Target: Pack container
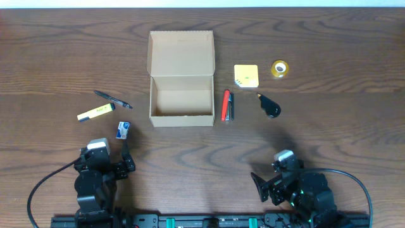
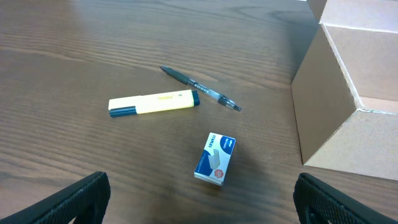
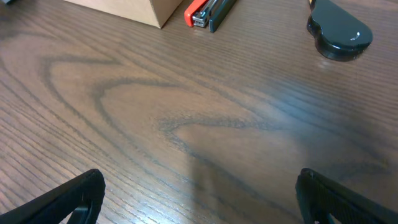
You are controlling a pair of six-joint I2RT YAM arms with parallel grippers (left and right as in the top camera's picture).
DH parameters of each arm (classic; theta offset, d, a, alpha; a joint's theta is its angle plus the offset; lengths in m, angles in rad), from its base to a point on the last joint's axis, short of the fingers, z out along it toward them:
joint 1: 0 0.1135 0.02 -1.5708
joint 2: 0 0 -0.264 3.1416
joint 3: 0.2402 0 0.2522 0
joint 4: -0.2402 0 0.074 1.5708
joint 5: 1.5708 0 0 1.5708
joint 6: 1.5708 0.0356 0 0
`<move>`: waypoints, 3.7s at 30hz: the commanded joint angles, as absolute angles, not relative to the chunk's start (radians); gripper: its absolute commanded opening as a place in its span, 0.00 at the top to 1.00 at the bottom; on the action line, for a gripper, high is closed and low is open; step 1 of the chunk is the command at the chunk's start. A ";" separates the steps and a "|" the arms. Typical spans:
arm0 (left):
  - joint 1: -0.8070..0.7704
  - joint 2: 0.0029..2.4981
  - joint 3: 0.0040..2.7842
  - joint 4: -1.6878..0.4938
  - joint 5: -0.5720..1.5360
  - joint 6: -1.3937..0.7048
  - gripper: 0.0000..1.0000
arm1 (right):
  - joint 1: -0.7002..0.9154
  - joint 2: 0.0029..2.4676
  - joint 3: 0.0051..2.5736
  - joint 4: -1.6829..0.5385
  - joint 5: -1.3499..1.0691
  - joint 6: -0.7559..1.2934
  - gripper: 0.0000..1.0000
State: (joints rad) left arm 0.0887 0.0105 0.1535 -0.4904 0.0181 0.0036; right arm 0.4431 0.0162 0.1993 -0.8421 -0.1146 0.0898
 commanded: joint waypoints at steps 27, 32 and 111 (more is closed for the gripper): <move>0.084 0.004 0.137 -0.490 0.003 0.004 0.05 | 0.452 0.006 0.188 -0.841 -0.109 0.073 0.01; 0.084 0.004 0.137 -0.490 0.003 0.004 0.05 | 0.452 0.006 0.188 -0.841 -0.109 0.073 0.01; 0.084 0.004 0.137 -0.490 0.003 0.004 0.05 | 0.421 0.622 0.356 -0.257 -0.306 0.641 0.02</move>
